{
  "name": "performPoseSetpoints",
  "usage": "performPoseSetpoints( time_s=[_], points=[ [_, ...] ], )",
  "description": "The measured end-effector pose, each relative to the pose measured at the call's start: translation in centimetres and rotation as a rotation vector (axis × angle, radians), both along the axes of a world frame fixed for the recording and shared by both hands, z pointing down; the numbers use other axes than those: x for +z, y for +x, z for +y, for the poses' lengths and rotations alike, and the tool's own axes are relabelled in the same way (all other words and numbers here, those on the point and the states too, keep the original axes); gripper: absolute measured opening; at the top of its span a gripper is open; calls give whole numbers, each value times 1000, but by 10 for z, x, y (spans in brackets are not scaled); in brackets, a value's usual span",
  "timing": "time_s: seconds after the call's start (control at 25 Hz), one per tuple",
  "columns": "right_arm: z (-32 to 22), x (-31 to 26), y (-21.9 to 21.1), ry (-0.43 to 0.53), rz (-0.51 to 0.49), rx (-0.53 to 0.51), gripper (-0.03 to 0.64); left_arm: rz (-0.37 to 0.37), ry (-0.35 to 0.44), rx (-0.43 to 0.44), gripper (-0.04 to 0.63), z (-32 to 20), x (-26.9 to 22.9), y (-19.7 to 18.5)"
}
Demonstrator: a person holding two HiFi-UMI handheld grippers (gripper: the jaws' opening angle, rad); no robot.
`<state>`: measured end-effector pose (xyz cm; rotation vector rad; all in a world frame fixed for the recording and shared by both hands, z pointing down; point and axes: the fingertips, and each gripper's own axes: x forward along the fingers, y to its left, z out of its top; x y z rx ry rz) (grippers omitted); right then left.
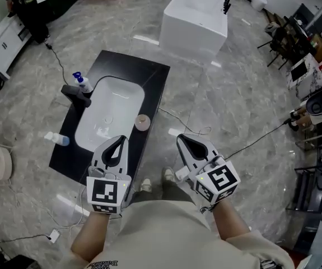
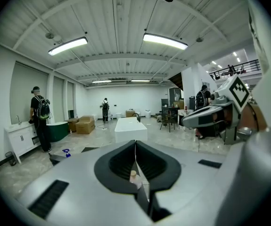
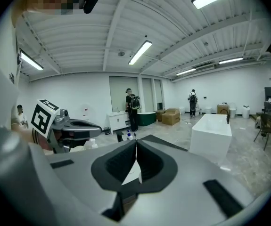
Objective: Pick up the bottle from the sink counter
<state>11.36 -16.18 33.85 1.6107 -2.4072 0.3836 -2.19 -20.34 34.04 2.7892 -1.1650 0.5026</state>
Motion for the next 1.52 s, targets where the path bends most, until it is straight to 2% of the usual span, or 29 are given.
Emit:
performPoseSetpoints(
  time_s=[0.56,0.76,0.84,0.92,1.2,1.4,1.52],
  points=[
    [-46,10,51,-13,-30,-247,-3,-25,-17,-276,8,-19,10,33],
    [-58,21,55,-22,-40,-305,-3,-7,-28,-321,9,-20,16,37],
    [-65,25,52,-26,-52,-319,-3,4,-43,-309,32,-22,20,40],
    [-73,26,48,-27,-65,-331,-3,6,-51,-282,138,-27,24,43],
    [-109,39,21,-23,-75,-376,-3,-60,-42,-162,325,-59,61,59],
    [-135,69,6,-58,-58,-377,-3,-90,-85,-51,353,-83,114,75],
    [-146,90,-3,-86,-54,-384,-3,-96,-137,-29,370,-99,152,80]
  ],
)
